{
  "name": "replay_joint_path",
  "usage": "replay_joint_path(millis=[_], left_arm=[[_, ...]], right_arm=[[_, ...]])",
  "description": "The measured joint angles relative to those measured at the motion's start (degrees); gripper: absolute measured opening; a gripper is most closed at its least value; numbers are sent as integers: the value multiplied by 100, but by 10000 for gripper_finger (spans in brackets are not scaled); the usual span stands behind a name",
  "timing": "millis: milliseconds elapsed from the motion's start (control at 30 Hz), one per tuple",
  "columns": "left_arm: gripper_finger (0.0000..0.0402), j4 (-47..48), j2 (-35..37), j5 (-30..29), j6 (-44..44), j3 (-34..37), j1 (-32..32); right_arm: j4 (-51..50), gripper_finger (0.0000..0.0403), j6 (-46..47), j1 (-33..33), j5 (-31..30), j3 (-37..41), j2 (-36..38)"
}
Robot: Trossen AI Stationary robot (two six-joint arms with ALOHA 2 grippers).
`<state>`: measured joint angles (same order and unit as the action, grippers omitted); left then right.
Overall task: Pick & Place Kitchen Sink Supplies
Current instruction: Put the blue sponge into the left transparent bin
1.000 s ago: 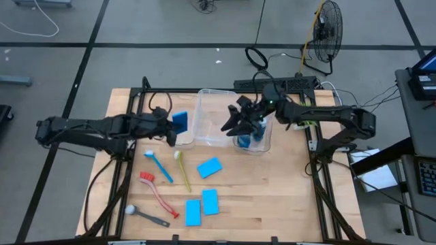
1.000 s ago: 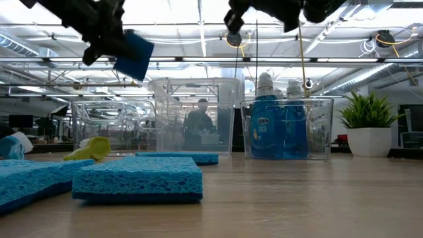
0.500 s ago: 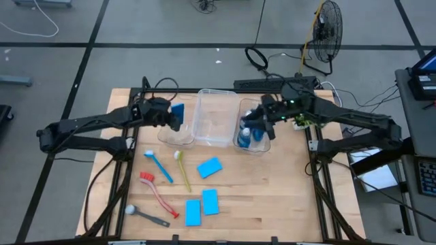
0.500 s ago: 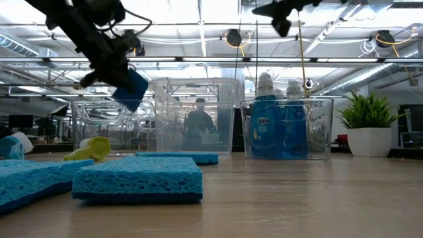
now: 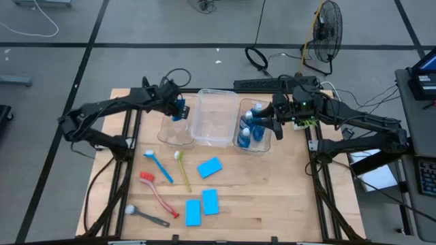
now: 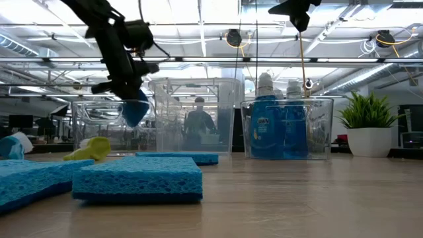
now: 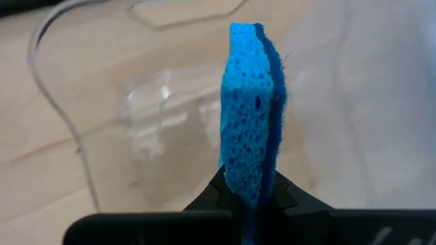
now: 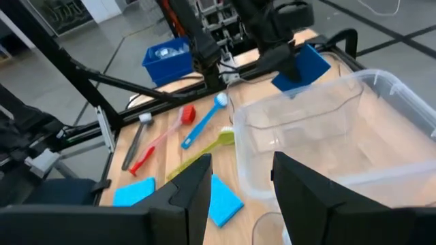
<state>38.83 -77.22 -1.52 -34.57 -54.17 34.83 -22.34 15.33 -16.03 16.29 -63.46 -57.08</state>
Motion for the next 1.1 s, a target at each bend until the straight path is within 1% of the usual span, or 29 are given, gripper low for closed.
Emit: replay_joint_path(millis=[100,167,500,733,833,1100], left_arm=[[9,406,-302,32,4,-209,97],[9,514,-457,117,-6,-258,137],[8,507,-912,177,-162,-267,429],[8,294,-1313,574,-94,-267,606],[8,227,-1379,758,-25,-267,642],[16,51,-1369,785,133,-267,680]], right_arm=[[-146,141,27,0,0,8,-2],[-177,141,42,0,-7,11,-2],[-193,141,46,0,-17,236,-2],[167,141,194,0,-7,495,-4],[220,141,197,0,-5,512,-2],[425,141,199,0,-2,516,-2]])
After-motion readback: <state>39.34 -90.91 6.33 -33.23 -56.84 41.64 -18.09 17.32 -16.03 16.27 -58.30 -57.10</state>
